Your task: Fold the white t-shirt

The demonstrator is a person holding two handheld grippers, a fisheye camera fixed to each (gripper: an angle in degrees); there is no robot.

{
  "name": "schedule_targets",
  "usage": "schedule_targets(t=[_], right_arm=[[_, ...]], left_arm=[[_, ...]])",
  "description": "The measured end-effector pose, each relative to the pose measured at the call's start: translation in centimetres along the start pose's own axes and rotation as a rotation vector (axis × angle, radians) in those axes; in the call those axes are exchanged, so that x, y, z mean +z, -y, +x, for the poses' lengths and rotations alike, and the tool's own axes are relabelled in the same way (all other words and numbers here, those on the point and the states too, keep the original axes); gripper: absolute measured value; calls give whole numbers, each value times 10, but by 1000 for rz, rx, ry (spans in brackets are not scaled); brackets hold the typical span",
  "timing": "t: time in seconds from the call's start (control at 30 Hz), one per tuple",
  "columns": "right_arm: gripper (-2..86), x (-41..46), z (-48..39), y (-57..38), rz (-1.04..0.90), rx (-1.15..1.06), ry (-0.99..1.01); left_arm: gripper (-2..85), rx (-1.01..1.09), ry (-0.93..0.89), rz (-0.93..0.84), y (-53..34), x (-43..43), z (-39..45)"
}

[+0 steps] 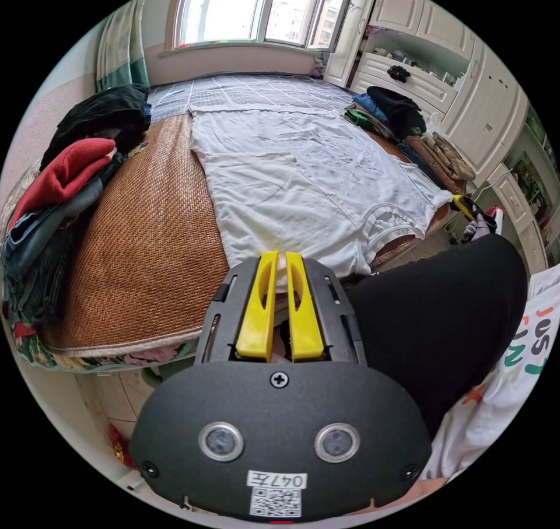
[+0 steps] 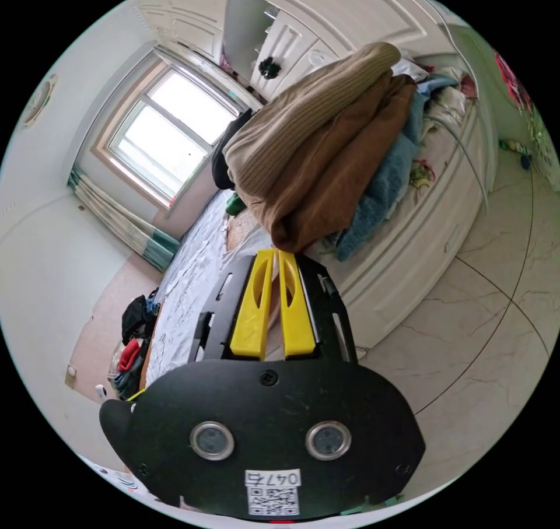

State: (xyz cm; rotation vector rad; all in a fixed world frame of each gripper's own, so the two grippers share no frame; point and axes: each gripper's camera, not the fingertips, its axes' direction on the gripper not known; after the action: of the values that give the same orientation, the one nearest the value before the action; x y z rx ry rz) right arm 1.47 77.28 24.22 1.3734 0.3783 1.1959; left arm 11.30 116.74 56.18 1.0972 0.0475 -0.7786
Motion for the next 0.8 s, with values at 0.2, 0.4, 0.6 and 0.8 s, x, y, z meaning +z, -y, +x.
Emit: schedule_targets(t=[0.2, 0.4, 0.6, 0.8], right_arm=[[30, 28, 9, -13, -40, 82, 9], [-10, 52, -34, -12, 9, 1, -26], [-11, 103, -153, 8, 37, -253, 75], [-11, 231, -333, -24, -329, -717, 366]], left_arm=[[3, -5, -9, 0, -6, -2, -7], [4, -8, -12, -1, -6, -4, -9], [3, -16, -19, -4, -1, -5, -8], [3, -23, -17, -3, 9, -7, -1]])
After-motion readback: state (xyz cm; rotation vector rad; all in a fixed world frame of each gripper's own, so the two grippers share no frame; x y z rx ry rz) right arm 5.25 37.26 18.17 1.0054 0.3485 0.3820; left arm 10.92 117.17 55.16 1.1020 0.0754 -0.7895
